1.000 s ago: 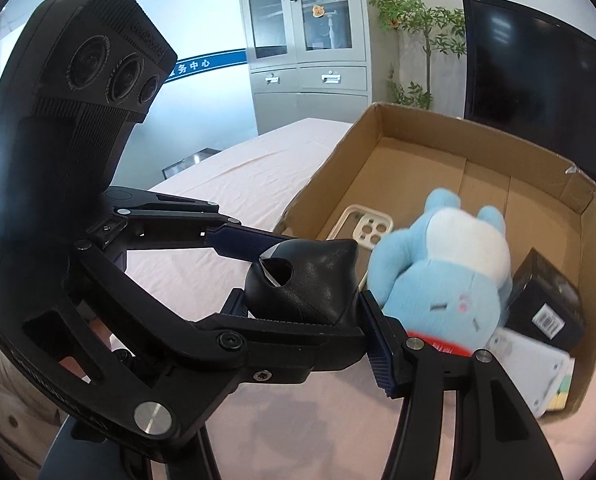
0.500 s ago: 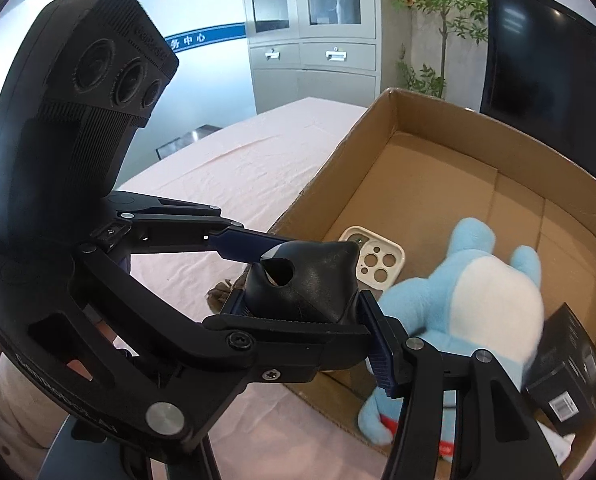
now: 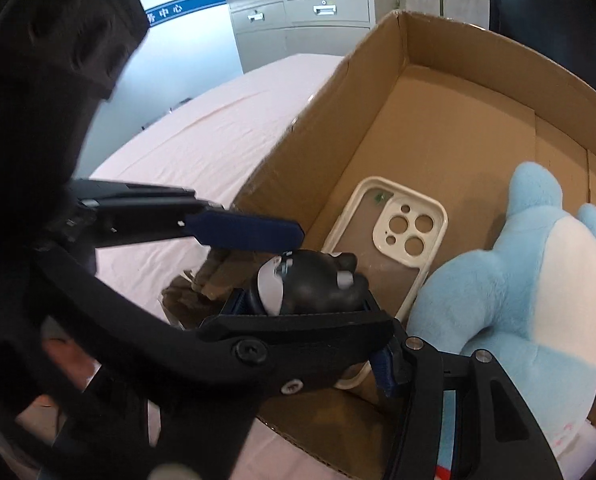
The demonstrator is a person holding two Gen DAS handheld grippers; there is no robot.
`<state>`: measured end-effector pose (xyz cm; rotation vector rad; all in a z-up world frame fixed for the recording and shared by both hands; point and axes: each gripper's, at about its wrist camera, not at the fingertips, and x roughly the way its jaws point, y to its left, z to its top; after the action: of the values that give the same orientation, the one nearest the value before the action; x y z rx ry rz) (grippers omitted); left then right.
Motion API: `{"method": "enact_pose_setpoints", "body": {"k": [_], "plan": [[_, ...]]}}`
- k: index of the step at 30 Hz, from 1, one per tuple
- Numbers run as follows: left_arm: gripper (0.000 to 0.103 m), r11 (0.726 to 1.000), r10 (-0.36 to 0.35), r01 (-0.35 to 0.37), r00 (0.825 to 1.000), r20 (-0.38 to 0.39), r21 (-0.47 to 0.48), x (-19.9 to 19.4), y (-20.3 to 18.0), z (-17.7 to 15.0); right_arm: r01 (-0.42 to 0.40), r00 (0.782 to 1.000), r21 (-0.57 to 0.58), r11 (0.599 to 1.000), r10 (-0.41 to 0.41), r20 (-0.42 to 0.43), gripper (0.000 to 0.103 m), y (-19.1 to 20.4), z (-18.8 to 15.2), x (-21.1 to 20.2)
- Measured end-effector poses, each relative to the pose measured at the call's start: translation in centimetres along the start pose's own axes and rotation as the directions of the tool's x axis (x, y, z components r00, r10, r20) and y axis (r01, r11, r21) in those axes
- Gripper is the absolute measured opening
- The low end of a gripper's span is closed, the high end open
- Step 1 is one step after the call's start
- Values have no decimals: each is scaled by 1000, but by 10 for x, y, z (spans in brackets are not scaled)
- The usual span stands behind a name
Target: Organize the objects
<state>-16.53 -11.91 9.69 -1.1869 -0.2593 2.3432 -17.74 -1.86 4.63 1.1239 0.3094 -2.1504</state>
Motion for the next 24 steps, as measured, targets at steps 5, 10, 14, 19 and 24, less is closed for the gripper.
{"method": "enact_pose_setpoints", "body": {"k": [5, 10, 14, 19, 24], "plan": [[83, 1000, 20, -21, 995, 93, 12, -23, -17, 4, 59, 997, 7, 998, -59, 40, 56, 0, -6, -30], [102, 990, 83, -100, 982, 168, 95, -41, -54, 3, 272, 960, 77, 959, -276, 43, 77, -17, -27, -75], [102, 989, 78, -110, 957, 281, 98, -51, -90, -1, 449, 890, 134, 883, -455, 14, 78, -33, -56, -104], [102, 987, 40, -80, 964, 264, 142, -47, -128, -13, 602, 786, 195, 774, -618, 27, 78, -43, -87, -136], [102, 959, 173, -235, 928, 329, 158, -39, -154, -39, 589, 776, 269, 762, -626, 73, 95, -45, -117, -165]]}}
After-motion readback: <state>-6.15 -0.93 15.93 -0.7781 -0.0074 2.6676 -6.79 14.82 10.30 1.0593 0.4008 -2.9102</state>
